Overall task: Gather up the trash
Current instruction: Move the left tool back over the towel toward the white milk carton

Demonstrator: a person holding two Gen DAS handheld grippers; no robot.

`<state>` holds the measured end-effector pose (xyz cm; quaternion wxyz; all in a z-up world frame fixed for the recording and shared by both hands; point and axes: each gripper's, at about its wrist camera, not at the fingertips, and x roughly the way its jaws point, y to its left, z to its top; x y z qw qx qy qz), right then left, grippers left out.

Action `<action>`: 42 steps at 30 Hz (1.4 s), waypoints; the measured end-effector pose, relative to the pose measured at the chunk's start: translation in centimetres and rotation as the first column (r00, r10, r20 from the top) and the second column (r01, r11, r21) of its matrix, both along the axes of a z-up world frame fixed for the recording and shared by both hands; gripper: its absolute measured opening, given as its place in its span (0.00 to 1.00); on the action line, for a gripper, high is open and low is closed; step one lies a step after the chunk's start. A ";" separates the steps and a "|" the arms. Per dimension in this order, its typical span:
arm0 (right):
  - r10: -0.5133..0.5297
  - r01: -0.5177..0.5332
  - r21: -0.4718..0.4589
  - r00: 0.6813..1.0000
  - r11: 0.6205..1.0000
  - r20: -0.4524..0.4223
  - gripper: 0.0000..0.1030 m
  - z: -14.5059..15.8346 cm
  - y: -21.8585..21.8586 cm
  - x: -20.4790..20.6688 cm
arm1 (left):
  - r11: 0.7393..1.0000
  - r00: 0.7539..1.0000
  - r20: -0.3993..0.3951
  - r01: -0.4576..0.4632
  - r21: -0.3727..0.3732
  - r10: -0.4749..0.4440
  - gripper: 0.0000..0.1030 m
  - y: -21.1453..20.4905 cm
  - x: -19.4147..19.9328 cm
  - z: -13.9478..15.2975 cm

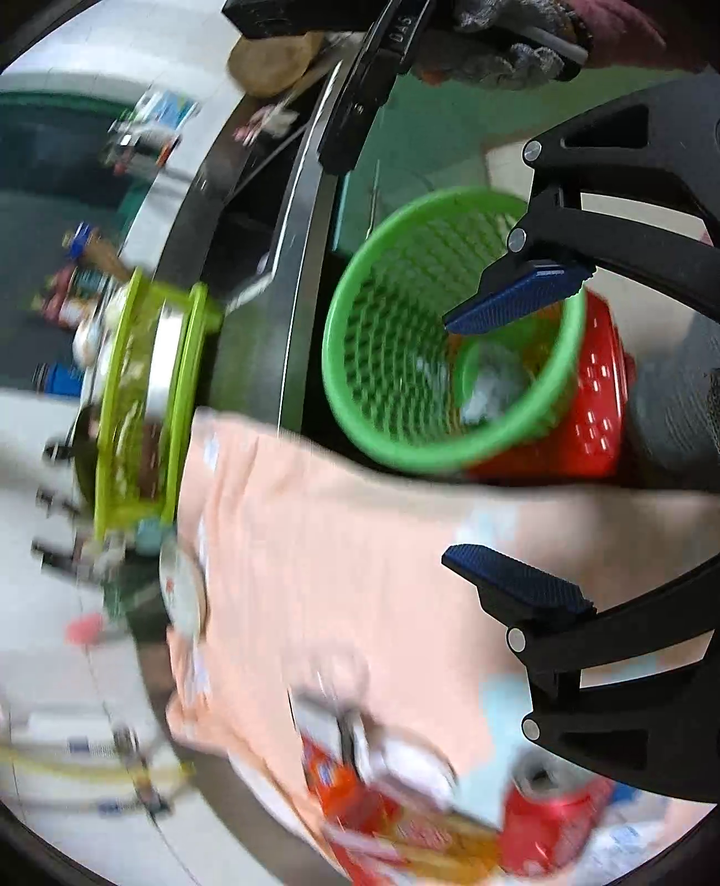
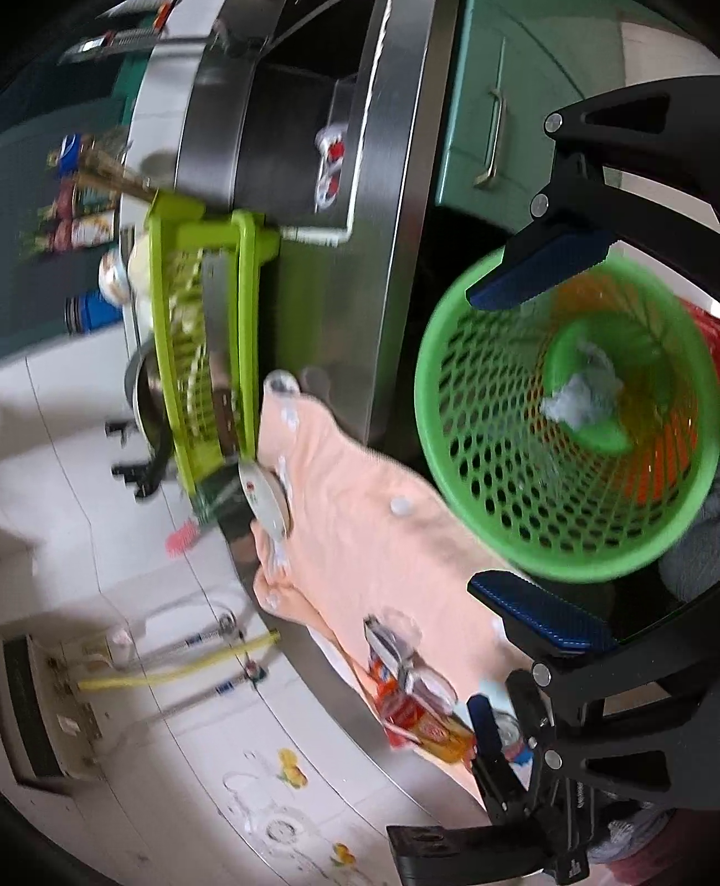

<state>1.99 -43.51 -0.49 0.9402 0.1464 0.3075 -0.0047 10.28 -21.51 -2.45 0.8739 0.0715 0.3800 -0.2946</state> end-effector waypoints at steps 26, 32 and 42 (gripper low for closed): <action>0.392 -0.392 0.011 0.920 0.920 -0.006 0.89 0.0 17.1 7.8 | 0.532 0.519 -0.304 -0.846 -0.048 0.799 0.78 26.1 1.5 0.3; 0.431 -0.431 0.029 0.902 0.902 -0.014 0.89 -1.0 18.0 8.5 | 0.424 0.404 -0.390 -0.905 -0.036 0.828 0.78 26.5 2.9 -1.8; 0.467 -0.467 0.022 0.883 0.884 -0.040 0.89 -2.2 18.9 9.2 | 0.290 0.264 -0.457 -0.957 -0.012 0.850 0.78 27.1 3.1 -3.4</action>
